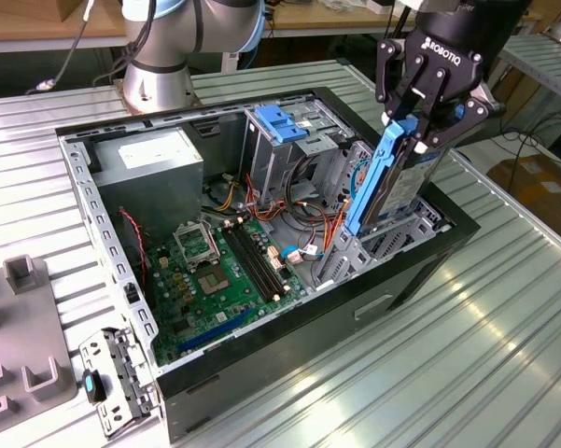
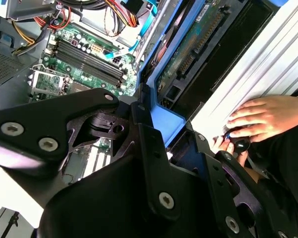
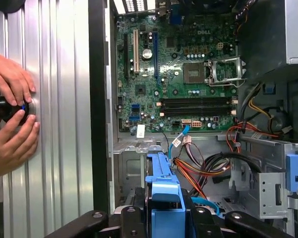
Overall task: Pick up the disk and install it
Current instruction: 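Insert the disk into the insertion slot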
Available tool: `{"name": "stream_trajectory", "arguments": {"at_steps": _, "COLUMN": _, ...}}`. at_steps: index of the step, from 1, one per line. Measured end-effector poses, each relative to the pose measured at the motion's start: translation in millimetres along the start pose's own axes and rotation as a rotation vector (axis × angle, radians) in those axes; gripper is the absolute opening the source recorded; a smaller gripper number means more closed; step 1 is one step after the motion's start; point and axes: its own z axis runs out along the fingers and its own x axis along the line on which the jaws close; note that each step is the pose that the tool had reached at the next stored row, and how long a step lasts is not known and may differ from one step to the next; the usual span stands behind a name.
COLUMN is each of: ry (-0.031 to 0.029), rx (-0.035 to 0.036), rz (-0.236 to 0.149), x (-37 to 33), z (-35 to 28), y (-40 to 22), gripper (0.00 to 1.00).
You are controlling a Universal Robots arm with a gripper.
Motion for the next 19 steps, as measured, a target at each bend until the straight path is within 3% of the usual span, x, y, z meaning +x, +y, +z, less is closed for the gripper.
{"name": "stream_trajectory", "arguments": {"at_steps": 5, "ry": 0.0, "rx": -0.0001, "rz": 0.0, "x": -0.3, "z": 5.1, "y": -0.6, "gripper": 0.37}}
{"name": "stream_trajectory", "arguments": {"at_steps": 11, "ry": -0.0004, "rx": 0.0, "rz": 0.0, "x": -0.4, "z": 6.9, "y": -0.6, "gripper": 0.37}}
{"name": "stream_trajectory", "arguments": {"at_steps": 19, "ry": 0.0, "rx": 0.0009, "rz": 0.0, "x": -0.7, "z": 20.9, "y": -0.7, "gripper": 0.37}}
